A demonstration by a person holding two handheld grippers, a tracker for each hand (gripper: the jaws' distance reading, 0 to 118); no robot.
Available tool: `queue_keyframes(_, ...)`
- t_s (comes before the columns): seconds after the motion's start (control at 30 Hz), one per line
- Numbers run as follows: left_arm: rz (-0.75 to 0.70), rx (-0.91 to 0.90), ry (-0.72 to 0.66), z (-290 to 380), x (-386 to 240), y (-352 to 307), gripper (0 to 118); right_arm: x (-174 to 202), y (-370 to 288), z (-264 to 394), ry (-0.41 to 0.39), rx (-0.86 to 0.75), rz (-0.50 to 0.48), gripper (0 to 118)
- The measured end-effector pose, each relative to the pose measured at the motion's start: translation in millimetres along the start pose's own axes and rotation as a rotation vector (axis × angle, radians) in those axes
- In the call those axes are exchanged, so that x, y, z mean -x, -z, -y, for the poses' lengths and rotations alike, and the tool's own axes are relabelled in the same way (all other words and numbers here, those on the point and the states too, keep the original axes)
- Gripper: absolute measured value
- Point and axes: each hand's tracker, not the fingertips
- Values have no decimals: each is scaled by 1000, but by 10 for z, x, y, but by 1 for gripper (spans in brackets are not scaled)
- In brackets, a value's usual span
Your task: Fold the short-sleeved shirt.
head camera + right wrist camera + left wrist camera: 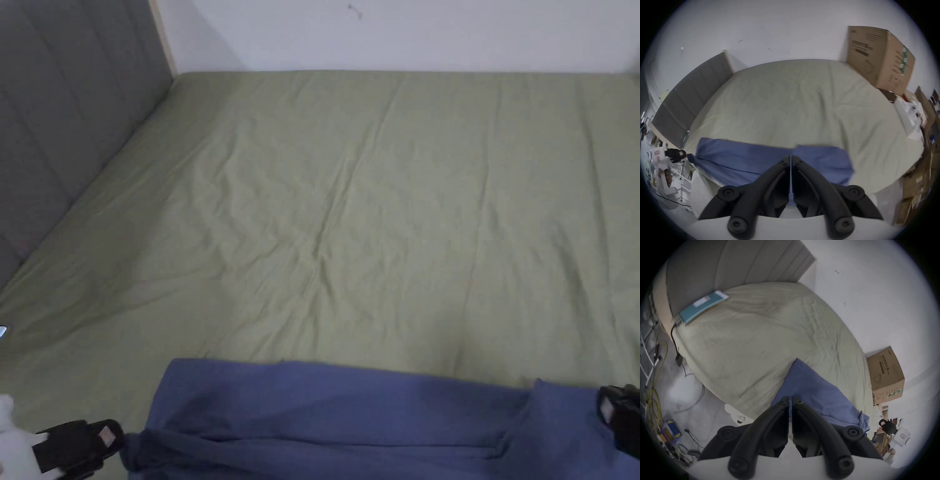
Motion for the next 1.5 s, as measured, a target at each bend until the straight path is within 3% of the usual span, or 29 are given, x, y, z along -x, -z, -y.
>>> queue_keyframes(0.13,73,3,-112,173,186,79,3,407,212,26,-67,30,-92,1)
queue_keyframes(0.17,91,-2,-136,187,238,86,18,494,243,26,-91,38,-100,1)
queue_keyframes(0.2,119,-7,-178,149,296,59,18,580,273,24,-113,46,-111,1)
queue_keyframes(0.23,170,3,-218,145,371,76,26,643,302,19,-115,48,-125,1)
queue_keyframes(0.27,199,28,-256,140,443,98,46,680,350,33,-118,55,-139,1)
queue_keyframes(0.3,227,60,-300,135,500,149,82,722,380,34,-118,60,-150,1)
queue_keyframes(0.33,260,94,-333,98,526,214,112,757,409,35,-116,69,-163,1)
queue_keyframes(0.37,294,113,-351,103,565,285,118,789,439,36,-119,78,-170,1)
queue_keyframes(0.43,316,73,-379,139,608,359,109,854,480,57,-126,92,-179,1)
queue_keyframes(0.5,226,121,-333,141,605,496,110,885,502,72,-138,105,-183,1)
queue_keyframes(0.63,350,110,-334,77,596,649,108,906,559,95,-132,129,-178,1)
queue_keyframes(0.73,398,131,-379,87,592,812,93,884,603,96,-111,148,-178,1)
queue_keyframes(0.83,368,147,-401,130,663,889,8,869,629,98,-109,155,-170,1)
queue_keyframes(0.87,317,157,-393,134,698,913,9,859,640,96,-108,160,-171,1)
queue_keyframes(0.93,401,163,-478,215,768,977,9,835,639,91,-97,164,-177,1)
queue_keyframes(1.0,353,148,-483,155,646,837,9,803,620,74,-88,165,-174,1)
queue_keyframes(1.1,250,147,-272,-35,302,687,9,702,530,39,-50,136,-174,1)
queue_keyframes(1.2,319,116,-127,-234,-211,450,9,537,449,2,4,101,-164,1)
queue_keyframes(1.3,325,81,118,-309,-937,224,9,340,351,13,51,69,-137,1)
queue_keyframes(1.5,416,151,603,145,-2301,293,9,-167,183,164,189,42,-80,1)
